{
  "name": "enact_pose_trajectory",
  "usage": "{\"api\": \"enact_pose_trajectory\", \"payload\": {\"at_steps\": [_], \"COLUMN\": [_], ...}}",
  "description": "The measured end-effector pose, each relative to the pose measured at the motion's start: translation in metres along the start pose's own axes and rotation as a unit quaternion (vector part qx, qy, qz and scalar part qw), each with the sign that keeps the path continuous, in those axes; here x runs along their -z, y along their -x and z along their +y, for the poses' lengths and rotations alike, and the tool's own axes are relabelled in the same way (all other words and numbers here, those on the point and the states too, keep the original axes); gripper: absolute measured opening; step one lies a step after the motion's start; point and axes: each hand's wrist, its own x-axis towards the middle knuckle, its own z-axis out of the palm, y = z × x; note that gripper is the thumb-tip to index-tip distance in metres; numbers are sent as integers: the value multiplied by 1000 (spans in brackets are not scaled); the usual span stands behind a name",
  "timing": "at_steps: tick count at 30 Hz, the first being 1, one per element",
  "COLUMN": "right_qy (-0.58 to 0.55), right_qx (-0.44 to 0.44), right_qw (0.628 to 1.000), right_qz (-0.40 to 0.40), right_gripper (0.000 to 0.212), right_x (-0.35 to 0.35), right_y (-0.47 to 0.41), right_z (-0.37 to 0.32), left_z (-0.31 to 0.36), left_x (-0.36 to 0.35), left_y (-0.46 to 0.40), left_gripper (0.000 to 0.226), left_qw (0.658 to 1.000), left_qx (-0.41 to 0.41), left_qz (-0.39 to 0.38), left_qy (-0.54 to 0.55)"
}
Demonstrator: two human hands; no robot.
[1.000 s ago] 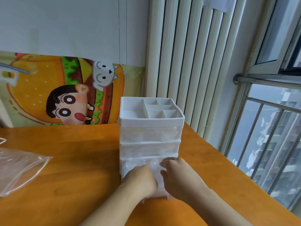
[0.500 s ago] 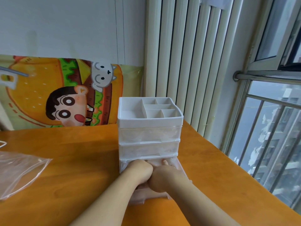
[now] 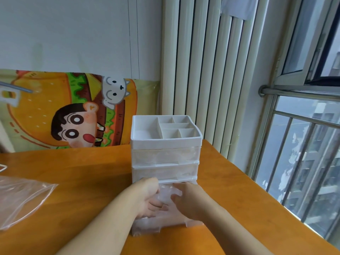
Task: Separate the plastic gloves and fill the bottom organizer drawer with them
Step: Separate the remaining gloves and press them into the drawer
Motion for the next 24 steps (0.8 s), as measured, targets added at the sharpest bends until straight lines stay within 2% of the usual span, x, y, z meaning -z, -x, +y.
{"api": "enact_pose_trajectory", "payload": {"at_steps": [2, 4, 6, 8, 11, 13, 14, 17, 19, 22, 24], "right_qy": [39, 60, 78, 103, 114, 139, 159, 130, 98, 91, 106], "right_qx": [26, 46, 66, 97, 152, 168, 167, 160, 152, 163, 166], "right_qw": [998, 995, 991, 982, 963, 960, 961, 974, 981, 982, 979], "right_qz": [37, 63, 82, 124, 190, 176, 154, 98, 73, 41, 60], "right_gripper": [43, 39, 36, 34, 24, 15, 20, 35, 40, 36, 29], "right_x": [2, 6, 9, 11, 10, 4, 0, -2, 2, 5, 6], "right_y": [10, 18, 24, 30, 36, 39, 41, 43, 43, 47, 52], "right_z": [3, 4, 7, 11, 19, 24, 26, 29, 31, 30, 33], "left_z": [-1, -2, -11, -25, -45, -55, -59, -65, -65, -64, -67], "left_x": [5, 6, 4, -3, -14, -20, -22, -20, -17, -13, -13], "left_y": [10, 23, 36, 53, 67, 66, 64, 56, 54, 52, 53], "left_gripper": [22, 11, 21, 34, 36, 26, 27, 33, 33, 34, 33], "left_qw": [999, 987, 941, 869, 796, 767, 758, 749, 760, 776, 780], "left_qx": [-23, -86, -167, -274, -390, -398, -393, -370, -354, -353, -357], "left_qz": [13, 62, 131, 206, 194, 170, 163, 147, 133, 127, 145], "left_qy": [-33, -121, -263, -358, -421, -474, -495, -529, -529, -506, -492]}}
